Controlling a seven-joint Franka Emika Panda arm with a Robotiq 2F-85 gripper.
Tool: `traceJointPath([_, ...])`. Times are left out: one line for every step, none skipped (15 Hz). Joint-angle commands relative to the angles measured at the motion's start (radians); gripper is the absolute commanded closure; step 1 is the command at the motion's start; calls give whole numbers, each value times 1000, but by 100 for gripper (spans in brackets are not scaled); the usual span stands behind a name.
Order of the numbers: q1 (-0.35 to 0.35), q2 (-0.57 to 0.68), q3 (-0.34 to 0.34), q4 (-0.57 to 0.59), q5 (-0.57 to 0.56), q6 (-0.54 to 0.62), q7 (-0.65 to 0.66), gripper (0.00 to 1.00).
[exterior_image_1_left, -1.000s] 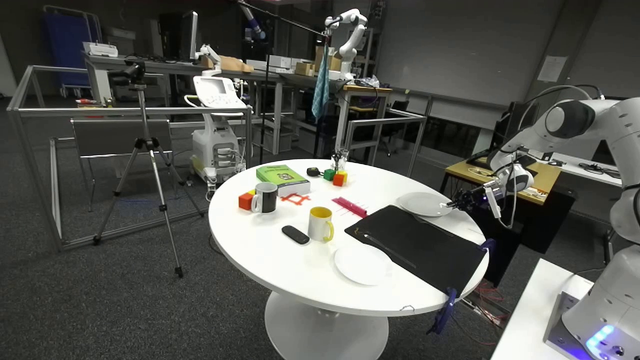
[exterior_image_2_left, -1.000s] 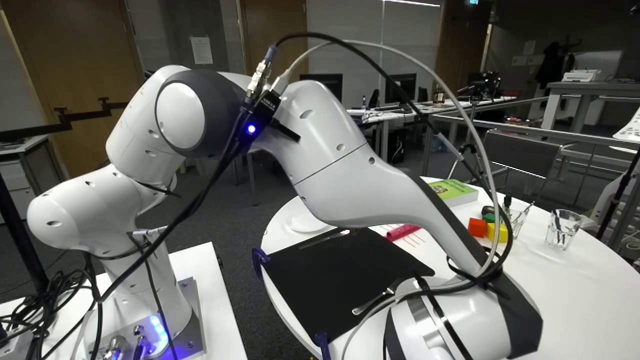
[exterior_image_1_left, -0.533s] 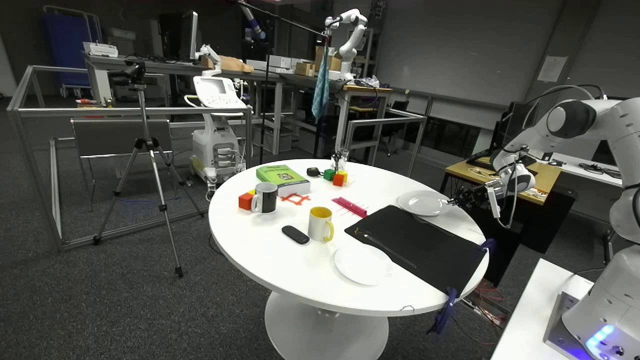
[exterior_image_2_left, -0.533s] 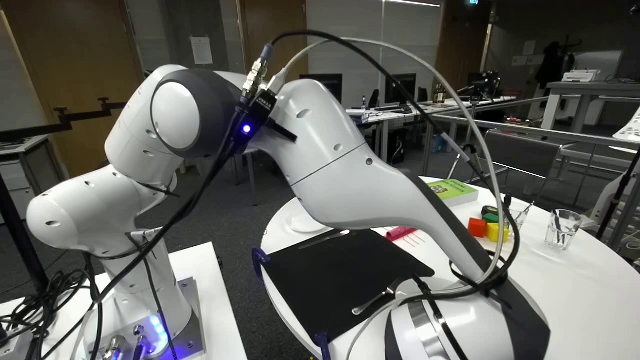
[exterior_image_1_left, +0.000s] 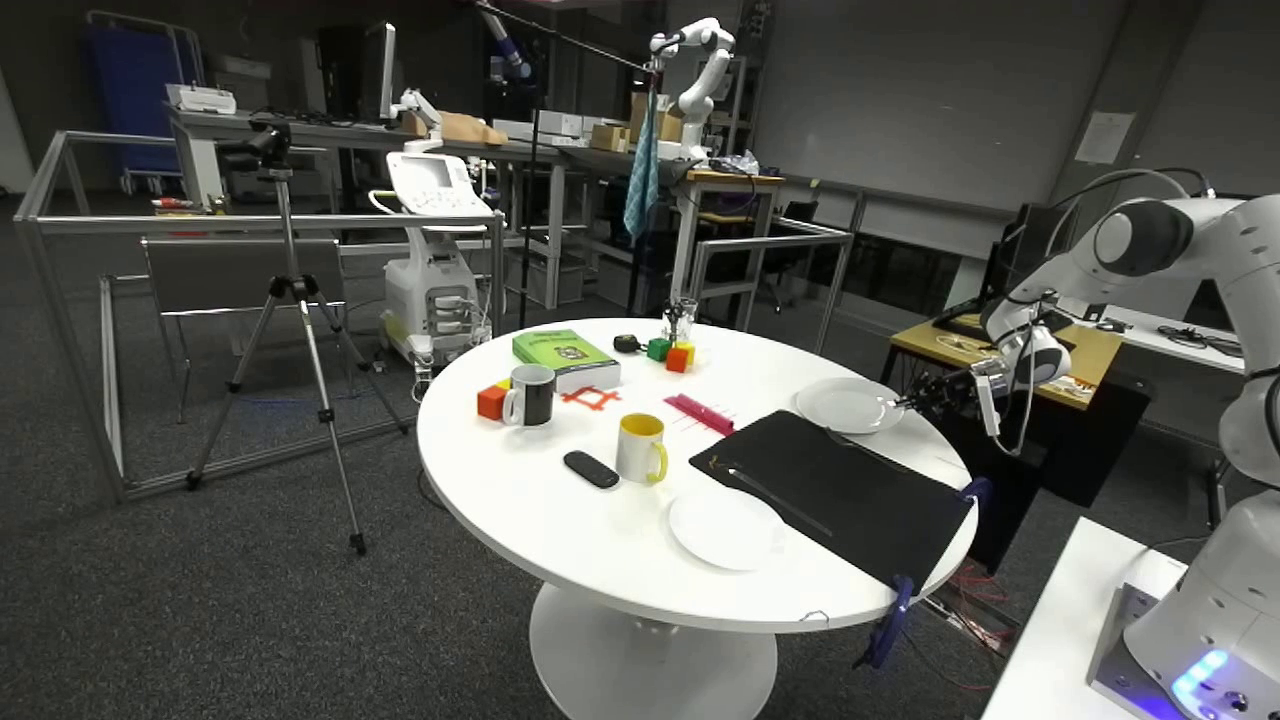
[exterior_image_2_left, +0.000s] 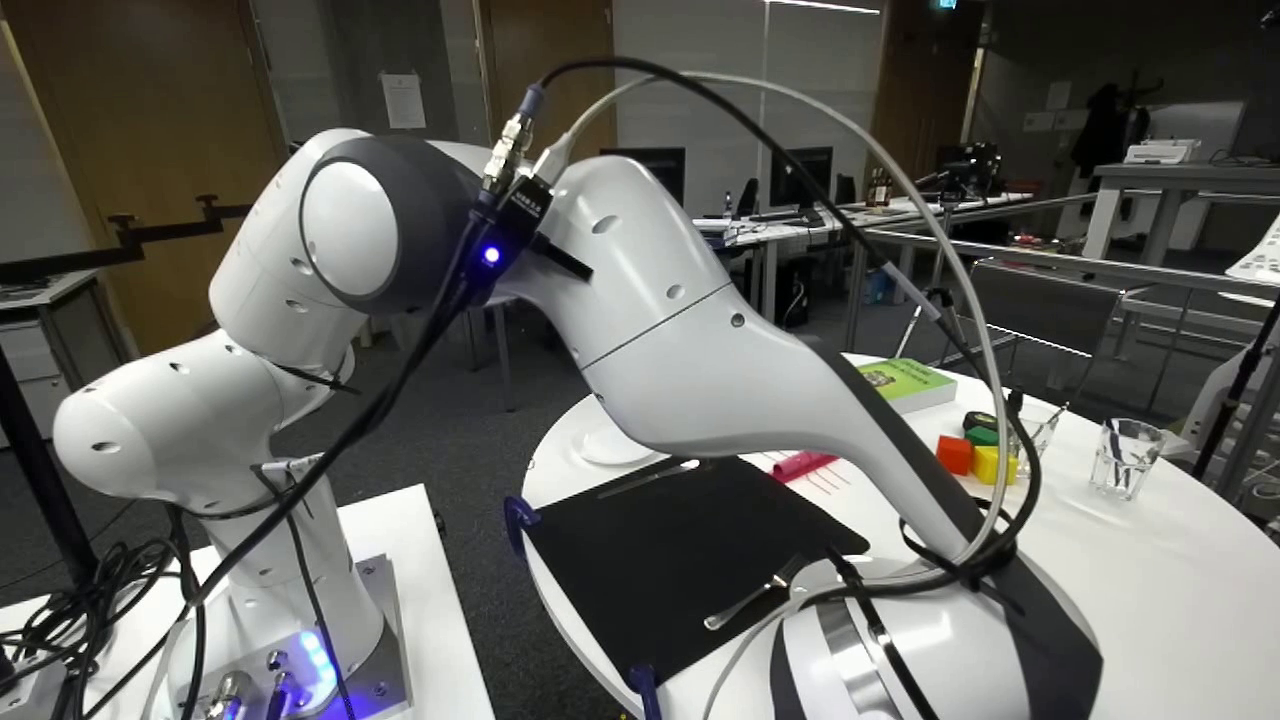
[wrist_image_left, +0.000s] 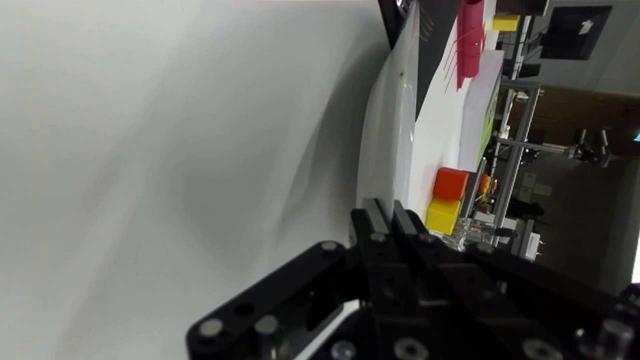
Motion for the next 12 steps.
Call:
traceJointPath([-11,-70,-7,-54,30,-70,-53,99])
traceJointPath([-13,-73,-7,-56,31,-75,-57,99])
traceJointPath([-15,-75,-7,-58,32,-82,-59,99])
traceJointPath([-18,-80,-7,-61,35,-93,-61,99])
traceJointPath([-21,-83,-8,-62,38,-106,-61,99])
traceJointPath([-23,-86,-10,-63,40,-122,-62,99])
traceJointPath([-26,-92,-13,-66,45,-138,-61,99])
traceJointPath([-27,-98,-16,-68,50,-153,-62,99])
traceJointPath([-26,-106,-20,-71,54,-166,-61,99])
traceJointPath([-25,-113,-24,-75,58,-177,-61,99])
traceJointPath([-23,-117,-28,-76,60,-190,-61,99])
traceJointPath([-18,-127,-31,-82,60,-198,-63,99])
